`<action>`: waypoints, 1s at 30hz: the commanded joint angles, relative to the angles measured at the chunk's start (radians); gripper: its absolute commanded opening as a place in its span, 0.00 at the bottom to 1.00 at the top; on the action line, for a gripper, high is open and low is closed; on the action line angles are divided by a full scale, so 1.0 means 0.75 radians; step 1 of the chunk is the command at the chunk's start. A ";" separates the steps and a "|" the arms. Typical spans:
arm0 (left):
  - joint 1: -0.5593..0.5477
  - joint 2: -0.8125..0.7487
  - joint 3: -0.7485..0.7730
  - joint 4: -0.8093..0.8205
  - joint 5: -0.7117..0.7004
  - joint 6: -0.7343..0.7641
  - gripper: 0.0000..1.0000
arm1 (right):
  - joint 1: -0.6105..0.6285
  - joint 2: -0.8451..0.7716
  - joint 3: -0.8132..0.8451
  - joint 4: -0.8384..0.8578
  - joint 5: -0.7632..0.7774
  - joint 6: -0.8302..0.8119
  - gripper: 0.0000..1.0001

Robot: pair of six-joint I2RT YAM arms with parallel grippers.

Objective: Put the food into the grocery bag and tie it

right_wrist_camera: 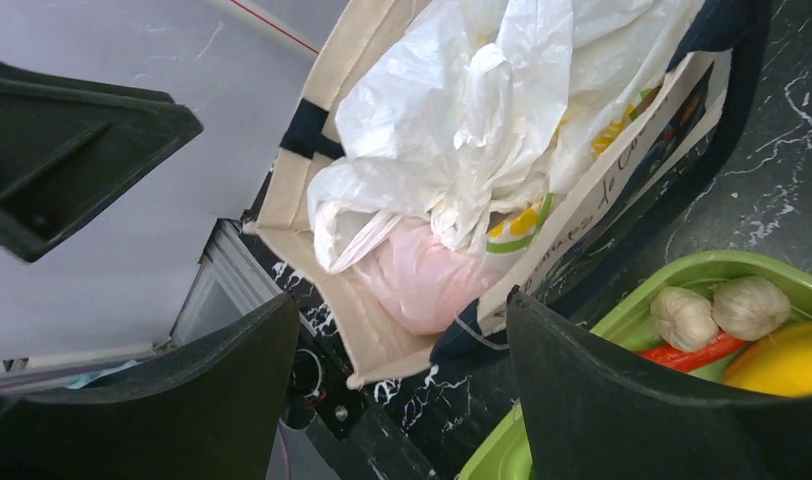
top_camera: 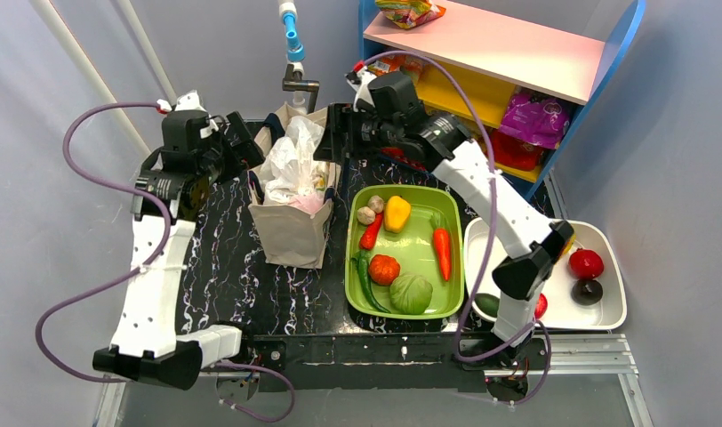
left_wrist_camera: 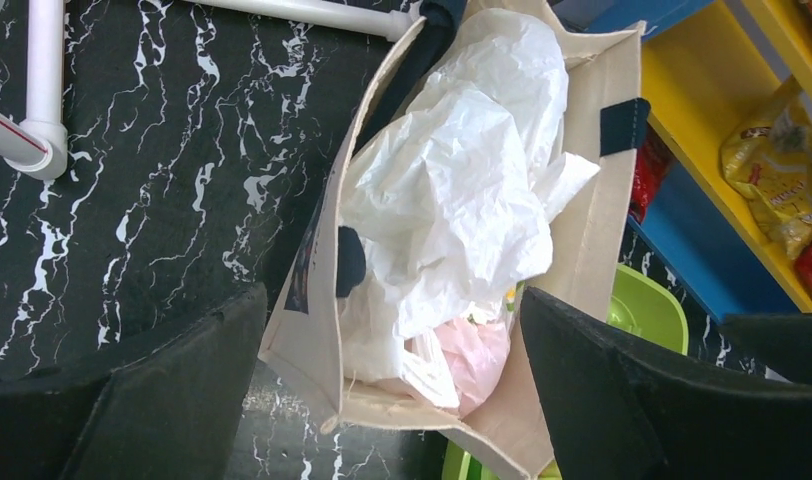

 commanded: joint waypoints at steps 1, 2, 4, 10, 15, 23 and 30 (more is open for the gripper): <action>-0.004 -0.106 -0.075 0.036 0.048 0.025 0.98 | -0.007 -0.164 -0.076 0.043 0.027 -0.072 0.83; -0.004 -0.129 -0.090 0.047 0.066 0.030 0.98 | -0.007 -0.198 -0.105 0.051 0.041 -0.073 0.83; -0.004 -0.170 -0.117 0.048 0.086 0.039 0.98 | -0.006 -0.236 -0.146 0.043 0.072 -0.067 0.84; -0.004 -0.315 -0.207 -0.003 0.068 0.052 0.98 | -0.007 -0.361 -0.262 -0.052 0.188 -0.038 0.84; -0.004 -0.435 -0.304 -0.047 0.079 0.027 0.98 | -0.007 -0.515 -0.485 -0.014 0.176 -0.030 0.86; -0.004 -0.577 -0.416 -0.115 0.085 0.024 0.98 | -0.009 -0.863 -0.962 0.211 0.219 0.043 0.93; -0.004 -0.689 -0.524 -0.217 0.083 0.085 0.98 | -0.011 -0.963 -1.076 0.132 0.230 0.117 0.93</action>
